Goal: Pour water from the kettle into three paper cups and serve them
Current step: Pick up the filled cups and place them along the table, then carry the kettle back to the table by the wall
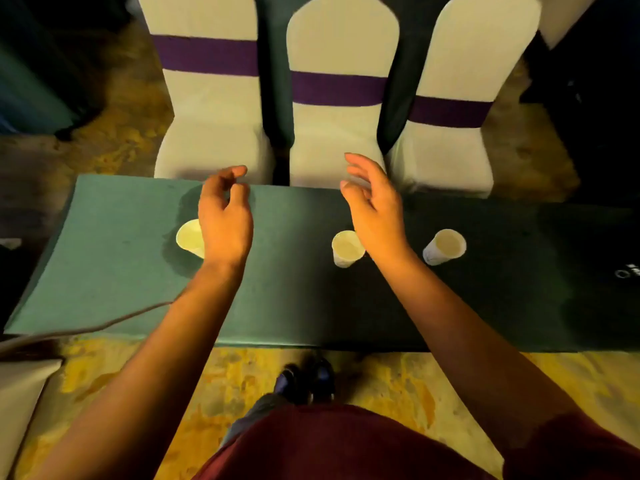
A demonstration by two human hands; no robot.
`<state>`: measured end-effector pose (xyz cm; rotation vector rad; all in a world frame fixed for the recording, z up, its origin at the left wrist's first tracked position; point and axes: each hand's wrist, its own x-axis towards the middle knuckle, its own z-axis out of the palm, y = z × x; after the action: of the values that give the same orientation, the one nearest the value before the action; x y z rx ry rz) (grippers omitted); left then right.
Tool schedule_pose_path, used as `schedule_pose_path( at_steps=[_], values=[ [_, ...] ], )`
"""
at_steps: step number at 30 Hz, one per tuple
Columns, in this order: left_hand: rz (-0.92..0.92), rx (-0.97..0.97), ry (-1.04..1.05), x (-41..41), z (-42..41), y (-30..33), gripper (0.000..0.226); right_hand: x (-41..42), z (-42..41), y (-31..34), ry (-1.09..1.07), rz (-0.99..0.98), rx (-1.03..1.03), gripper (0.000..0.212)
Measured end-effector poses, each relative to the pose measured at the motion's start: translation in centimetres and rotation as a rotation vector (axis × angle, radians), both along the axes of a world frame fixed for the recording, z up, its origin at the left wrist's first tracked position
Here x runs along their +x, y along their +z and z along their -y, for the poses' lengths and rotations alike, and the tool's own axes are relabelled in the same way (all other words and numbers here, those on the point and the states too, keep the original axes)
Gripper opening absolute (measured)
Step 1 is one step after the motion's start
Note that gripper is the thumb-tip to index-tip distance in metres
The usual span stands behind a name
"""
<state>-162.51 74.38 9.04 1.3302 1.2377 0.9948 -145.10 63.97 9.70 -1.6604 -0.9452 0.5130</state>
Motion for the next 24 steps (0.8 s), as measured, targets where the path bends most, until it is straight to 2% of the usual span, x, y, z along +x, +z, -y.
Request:
schedule_pose_path(
  at_steps=[5, 14, 19, 24],
  values=[
    [-0.026, 0.051, -0.128, 2.7, 0.6, 2.5, 0.033, 2.7, 4.3, 3.0, -0.15, 0.111, -0.006, 0.034],
    [-0.11, 0.127, -0.479, 9.5, 5.4, 5.9, 0.041, 4.2, 13.5, 6.7, -0.352, 0.222, -0.017, 0.029],
    [-0.098, 0.206, -0.582, 14.6, 9.8, 7.3, 0.037, 6.5, 18.4, 7.7, -0.473, 0.26, -0.041, 0.029],
    [-0.019, 0.183, -0.717, 20.6, 15.8, 8.6, 0.03, 9.9, 23.6, 8.7, -0.531, 0.297, -0.107, 0.032]
  ],
)
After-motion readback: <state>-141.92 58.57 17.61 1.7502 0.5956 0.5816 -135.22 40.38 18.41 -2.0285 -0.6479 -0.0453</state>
